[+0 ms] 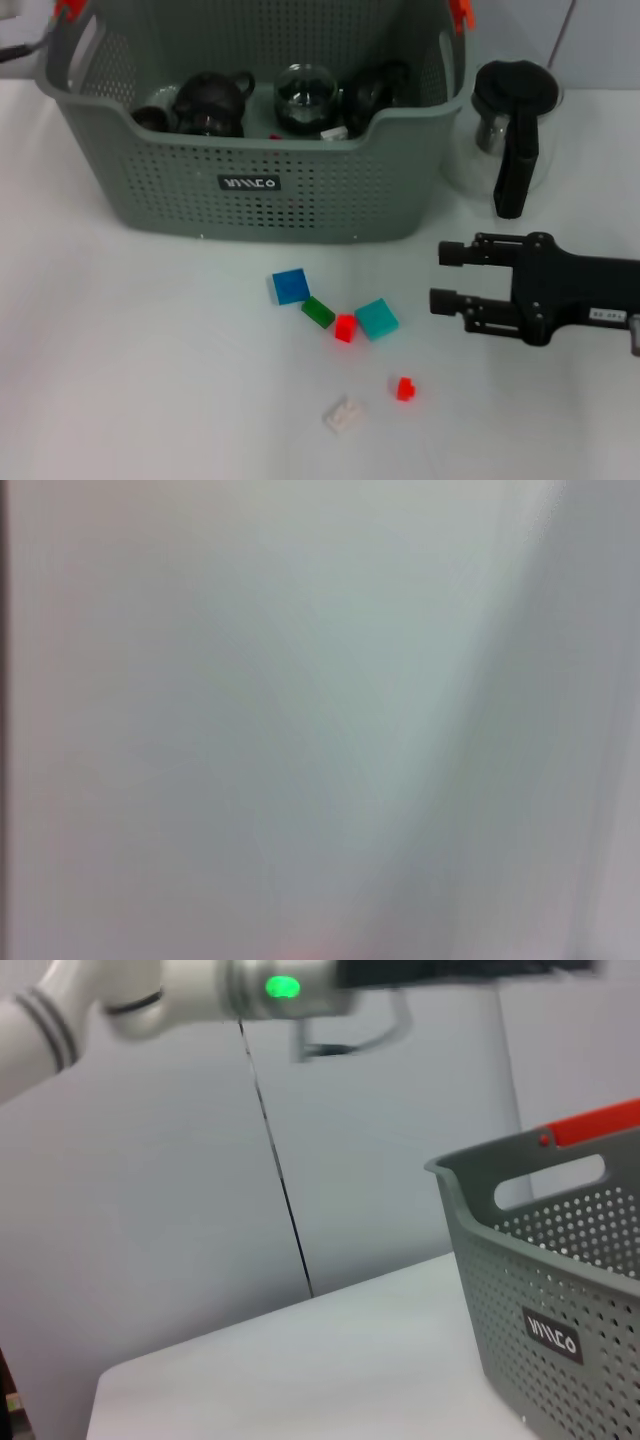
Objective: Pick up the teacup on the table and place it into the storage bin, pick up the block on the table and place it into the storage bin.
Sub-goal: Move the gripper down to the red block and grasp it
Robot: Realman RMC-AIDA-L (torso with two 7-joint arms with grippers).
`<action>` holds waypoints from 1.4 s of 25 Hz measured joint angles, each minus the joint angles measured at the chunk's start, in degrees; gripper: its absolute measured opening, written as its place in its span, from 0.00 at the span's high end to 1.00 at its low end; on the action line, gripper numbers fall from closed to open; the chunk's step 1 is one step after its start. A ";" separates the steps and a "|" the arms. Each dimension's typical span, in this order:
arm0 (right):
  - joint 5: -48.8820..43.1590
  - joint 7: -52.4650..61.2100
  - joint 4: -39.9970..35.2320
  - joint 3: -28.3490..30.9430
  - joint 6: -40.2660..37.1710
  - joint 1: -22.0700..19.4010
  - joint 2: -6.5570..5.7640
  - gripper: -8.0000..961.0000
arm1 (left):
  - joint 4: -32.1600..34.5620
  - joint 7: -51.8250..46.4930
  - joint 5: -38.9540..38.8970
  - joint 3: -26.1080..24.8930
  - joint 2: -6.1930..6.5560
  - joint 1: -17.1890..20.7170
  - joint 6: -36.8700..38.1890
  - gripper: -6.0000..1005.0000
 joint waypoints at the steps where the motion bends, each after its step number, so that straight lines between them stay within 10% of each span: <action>1: -0.02 0.01 -0.02 0.01 -0.02 -0.07 -0.14 0.33 | 1.14 3.15 -4.76 -1.21 0.58 2.02 3.58 0.40; 4: -0.04 0.02 0.02 0.12 -0.08 -0.16 -0.39 0.33 | 12.02 17.58 -14.26 -4.17 3.39 7.40 16.92 0.28; 10: -0.24 -0.15 0.03 -0.18 0.51 -0.36 -0.36 0.33 | 38.27 50.52 -9.21 -4.42 7.32 12.19 26.28 0.11; 19: -9.85 -0.40 -2.51 -0.45 2.81 1.75 0.30 0.33 | 46.09 59.16 -4.06 -4.73 4.05 13.52 21.23 0.11; 35: -18.14 12.88 -6.18 -10.01 11.50 11.41 2.22 0.33 | 47.86 59.13 -3.48 -5.18 3.48 12.89 16.90 0.11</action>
